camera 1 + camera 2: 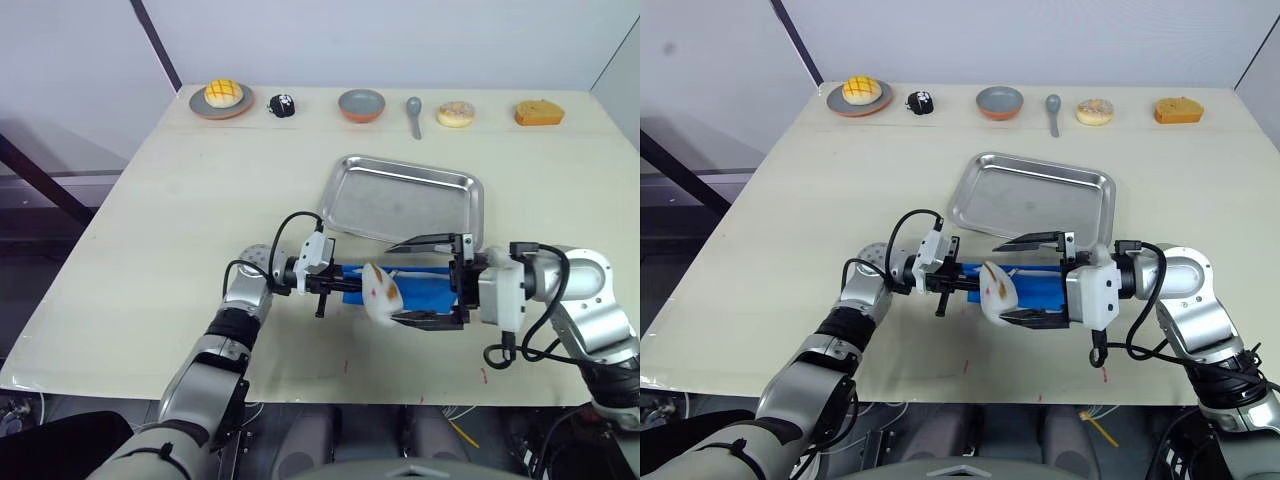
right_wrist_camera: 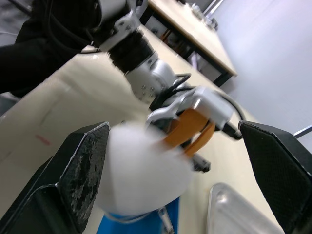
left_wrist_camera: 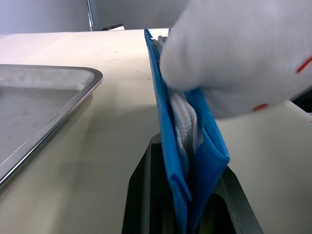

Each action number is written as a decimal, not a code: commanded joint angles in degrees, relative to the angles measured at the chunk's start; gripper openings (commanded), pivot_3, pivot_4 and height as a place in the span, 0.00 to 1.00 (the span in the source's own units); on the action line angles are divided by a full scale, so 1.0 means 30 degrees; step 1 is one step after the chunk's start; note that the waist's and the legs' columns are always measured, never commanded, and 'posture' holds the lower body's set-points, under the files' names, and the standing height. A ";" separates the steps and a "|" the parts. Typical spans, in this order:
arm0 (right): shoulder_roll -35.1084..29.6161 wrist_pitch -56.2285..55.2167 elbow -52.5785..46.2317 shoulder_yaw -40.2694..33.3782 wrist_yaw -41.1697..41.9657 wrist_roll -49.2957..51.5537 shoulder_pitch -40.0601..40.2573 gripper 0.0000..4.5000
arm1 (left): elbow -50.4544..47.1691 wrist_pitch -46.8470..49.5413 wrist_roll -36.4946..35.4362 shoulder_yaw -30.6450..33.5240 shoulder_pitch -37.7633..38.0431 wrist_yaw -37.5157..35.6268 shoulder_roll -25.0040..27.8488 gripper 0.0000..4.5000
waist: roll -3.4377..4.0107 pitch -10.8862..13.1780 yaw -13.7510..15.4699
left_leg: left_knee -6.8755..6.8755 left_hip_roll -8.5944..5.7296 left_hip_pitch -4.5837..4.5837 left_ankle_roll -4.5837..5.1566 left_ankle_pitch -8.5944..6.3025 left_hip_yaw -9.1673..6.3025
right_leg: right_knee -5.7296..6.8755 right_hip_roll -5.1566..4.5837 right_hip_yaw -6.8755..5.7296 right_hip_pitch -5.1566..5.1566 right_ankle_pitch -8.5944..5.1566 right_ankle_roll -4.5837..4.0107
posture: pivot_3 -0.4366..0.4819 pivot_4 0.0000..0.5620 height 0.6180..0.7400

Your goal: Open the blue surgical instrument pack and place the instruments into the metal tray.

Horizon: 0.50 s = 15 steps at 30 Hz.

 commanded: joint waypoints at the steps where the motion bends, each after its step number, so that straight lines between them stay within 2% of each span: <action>1: -0.0897 0.1399 -0.0960 -0.1493 -0.0178 0.1863 0.1059 0.99 | 0.0386 0.0140 0.0949 -0.0682 0.0325 -0.0013 -0.0235 0.00 | 0.0000 0.0000 0.0025 | 0.0002 -0.0004 0.0000 0.0002 -0.0001 0.0000 | -0.0005 -0.0003 0.0001 0.0004 0.0000 0.0000 | 0.48 0.27 1.00; 6: -0.1426 0.4694 -0.1710 -0.3101 -0.1638 0.4428 0.2860 0.99 | 0.0452 0.0116 0.0984 -0.0678 0.0266 -0.0045 -0.0266 0.00 | 0.0000 0.0000 0.0040 | 0.0003 -0.0005 0.0000 0.0004 -0.0002 -0.0009 | -0.0009 -0.0003 0.0004 0.0013 0.0000 0.0000 | 0.48 0.27 1.00; 10: -0.1580 0.6394 -0.0925 -0.3659 -0.2230 0.4533 0.4080 0.99 | 0.0412 0.0129 0.0982 -0.0666 0.0286 -0.0047 -0.0266 0.00 | 0.0000 0.0000 0.0073 | 0.0004 -0.0009 0.0000 0.0007 -0.0004 -0.0013 | -0.0009 -0.0003 0.0003 0.0016 0.0000 0.0000 | 0.48 0.27 1.00; 15: -0.1377 0.7485 0.0158 -0.3638 -0.2318 0.4508 0.4174 0.99 | 0.0426 0.0124 0.0996 -0.0664 0.0257 -0.0028 -0.0276 0.00 | 0.0000 0.0000 0.0066 | 0.0004 -0.0012 0.0002 0.0010 -0.0006 -0.0008 | -0.0011 -0.0002 0.0007 0.0016 -0.0002 0.0003 | 0.48 0.27 1.00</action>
